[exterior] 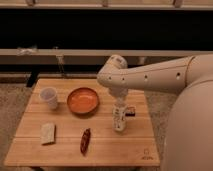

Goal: Stand the bottle upright

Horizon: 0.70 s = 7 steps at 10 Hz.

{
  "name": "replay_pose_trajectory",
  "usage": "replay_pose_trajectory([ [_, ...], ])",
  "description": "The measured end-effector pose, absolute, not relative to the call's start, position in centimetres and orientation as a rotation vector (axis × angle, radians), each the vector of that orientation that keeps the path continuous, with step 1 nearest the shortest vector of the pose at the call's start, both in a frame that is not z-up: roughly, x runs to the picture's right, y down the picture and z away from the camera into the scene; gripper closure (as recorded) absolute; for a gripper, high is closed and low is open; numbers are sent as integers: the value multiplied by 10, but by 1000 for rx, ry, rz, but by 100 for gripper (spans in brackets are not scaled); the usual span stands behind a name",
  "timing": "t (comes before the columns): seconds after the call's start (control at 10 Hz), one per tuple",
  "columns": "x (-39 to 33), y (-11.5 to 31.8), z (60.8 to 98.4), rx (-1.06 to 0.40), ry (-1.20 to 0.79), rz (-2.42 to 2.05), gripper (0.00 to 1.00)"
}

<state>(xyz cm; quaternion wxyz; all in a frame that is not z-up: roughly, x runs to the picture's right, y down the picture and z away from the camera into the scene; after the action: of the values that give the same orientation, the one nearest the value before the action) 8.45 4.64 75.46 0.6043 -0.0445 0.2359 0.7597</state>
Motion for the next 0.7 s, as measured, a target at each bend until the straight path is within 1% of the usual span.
replay_pose_trajectory([
  [0.5,86,47,755,-102,546,1759,100],
  [0.7,92,43,754,-116,437,1773,100],
])
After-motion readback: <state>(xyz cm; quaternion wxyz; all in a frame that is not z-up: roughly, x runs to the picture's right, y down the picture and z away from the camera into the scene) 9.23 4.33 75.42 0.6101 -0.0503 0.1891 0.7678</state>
